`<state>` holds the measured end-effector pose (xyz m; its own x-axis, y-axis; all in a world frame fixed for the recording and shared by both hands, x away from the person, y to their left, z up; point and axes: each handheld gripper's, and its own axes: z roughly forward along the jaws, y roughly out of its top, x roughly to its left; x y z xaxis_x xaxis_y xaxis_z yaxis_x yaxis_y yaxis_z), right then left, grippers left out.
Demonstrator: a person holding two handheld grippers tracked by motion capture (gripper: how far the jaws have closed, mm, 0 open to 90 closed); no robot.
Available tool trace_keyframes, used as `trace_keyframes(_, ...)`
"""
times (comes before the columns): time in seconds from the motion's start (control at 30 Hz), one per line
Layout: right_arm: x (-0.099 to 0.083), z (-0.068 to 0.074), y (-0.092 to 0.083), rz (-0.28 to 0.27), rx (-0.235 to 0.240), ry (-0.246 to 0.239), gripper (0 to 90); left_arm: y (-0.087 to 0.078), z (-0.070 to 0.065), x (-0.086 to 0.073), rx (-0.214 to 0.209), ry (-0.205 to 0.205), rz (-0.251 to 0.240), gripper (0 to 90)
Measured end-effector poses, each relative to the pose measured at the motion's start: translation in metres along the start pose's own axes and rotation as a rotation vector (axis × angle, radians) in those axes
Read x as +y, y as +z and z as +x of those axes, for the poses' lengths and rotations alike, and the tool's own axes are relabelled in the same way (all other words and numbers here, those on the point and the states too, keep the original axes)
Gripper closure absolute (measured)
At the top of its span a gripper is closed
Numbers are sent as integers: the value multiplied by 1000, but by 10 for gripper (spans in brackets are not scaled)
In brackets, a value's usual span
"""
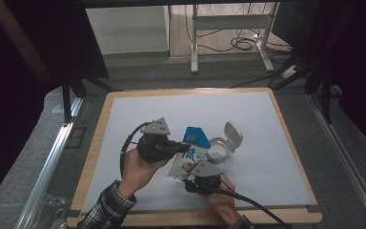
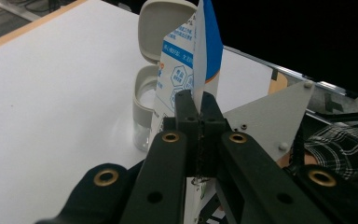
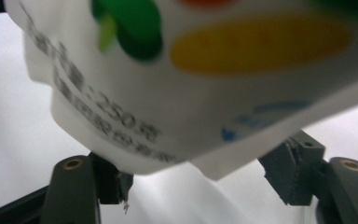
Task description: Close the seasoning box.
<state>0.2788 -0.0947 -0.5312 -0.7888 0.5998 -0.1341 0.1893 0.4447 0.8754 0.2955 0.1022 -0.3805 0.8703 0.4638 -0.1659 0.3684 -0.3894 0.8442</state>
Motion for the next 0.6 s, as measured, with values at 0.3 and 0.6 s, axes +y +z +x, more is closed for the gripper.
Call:
trace_keyframes(0.3, 1, 5, -4, -30, 12, -44, 462, 8, 1, 3, 12, 10, 5, 900)
trace_keyframes(0.6, 1, 3, -5, -4, 52, -14, 473, 15, 5, 3, 10, 9, 6, 900)
